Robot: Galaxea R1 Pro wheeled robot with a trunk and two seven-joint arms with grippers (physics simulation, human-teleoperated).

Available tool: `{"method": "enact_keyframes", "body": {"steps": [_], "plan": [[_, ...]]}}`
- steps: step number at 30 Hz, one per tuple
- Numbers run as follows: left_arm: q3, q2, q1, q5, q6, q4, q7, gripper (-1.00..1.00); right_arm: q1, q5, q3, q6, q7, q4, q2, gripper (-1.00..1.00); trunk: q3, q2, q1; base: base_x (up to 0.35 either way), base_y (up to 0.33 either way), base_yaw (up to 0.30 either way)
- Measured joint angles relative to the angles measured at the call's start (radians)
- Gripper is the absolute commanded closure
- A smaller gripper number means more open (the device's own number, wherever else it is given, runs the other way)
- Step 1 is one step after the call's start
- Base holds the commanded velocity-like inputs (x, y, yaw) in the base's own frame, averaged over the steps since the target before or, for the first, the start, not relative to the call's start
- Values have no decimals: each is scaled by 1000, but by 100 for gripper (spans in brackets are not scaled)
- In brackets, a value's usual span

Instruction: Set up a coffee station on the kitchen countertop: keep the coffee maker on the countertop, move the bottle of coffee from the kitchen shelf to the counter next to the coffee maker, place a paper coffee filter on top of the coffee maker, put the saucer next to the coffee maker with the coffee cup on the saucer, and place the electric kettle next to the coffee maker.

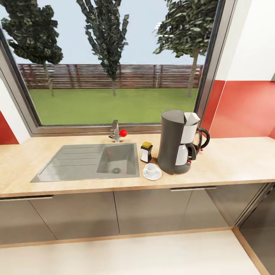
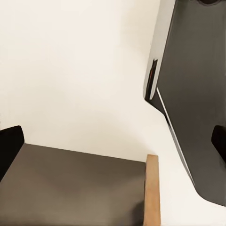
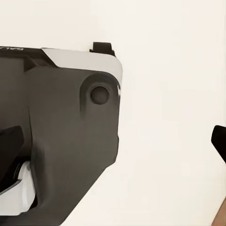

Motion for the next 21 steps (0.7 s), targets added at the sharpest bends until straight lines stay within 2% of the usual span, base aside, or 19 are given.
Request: {"method": "enact_keyframes", "body": {"steps": [19,21], "plan": [[8,-3,-1,-1,-17,-5,2,-100,0,-2,0,-14,0,-2,-3,-100,0,0,0,0,0,0],[12,-6,-1,3,-17,-6,1,-100,0,-5,0,-63,0,-4,-1,-100,0,0,0,0,0,0]]}}
